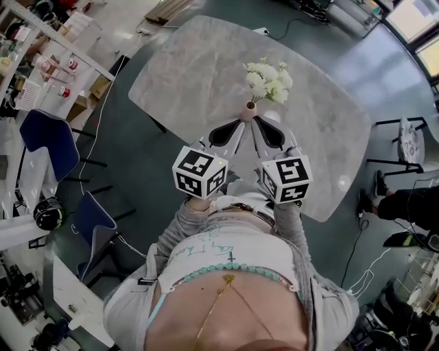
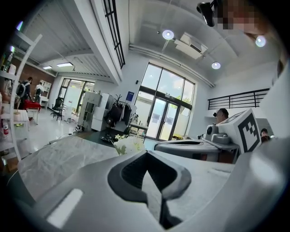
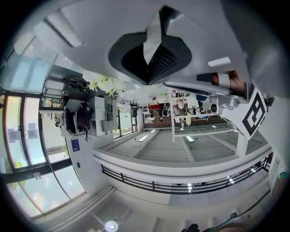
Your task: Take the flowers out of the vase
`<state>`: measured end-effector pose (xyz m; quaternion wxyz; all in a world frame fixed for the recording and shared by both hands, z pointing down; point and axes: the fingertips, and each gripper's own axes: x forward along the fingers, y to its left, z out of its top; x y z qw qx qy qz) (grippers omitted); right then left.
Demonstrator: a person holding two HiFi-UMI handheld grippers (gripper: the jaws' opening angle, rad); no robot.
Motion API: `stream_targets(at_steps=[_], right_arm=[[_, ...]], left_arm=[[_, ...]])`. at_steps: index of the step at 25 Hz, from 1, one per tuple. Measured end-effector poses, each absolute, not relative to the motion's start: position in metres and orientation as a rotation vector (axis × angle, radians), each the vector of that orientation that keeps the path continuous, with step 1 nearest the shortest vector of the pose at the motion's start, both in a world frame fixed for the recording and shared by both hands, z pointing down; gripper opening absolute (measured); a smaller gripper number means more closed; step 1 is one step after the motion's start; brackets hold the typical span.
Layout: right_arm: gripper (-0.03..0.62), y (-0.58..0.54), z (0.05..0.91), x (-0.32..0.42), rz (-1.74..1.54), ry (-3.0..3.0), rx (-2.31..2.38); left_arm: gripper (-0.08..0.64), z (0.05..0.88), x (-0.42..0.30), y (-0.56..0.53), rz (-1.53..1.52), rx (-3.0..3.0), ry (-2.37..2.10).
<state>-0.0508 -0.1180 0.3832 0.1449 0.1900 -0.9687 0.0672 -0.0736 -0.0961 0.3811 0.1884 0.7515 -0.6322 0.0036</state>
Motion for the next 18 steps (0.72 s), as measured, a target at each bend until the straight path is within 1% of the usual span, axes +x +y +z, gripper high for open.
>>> stream_targets(at_steps=[11, 18], right_arm=[[0.028, -0.15, 0.385, -0.031, 0.214, -2.801, 0.573], [0.028, -0.164, 0.381, -0.003, 0.228, -2.788, 0.679]], left_arm=[[0.0, 0.385, -0.052, -0.132, 0.051, 2.146, -1.74], [0.0, 0.381, -0.025, -0.152, 0.067, 2.218, -1.651]])
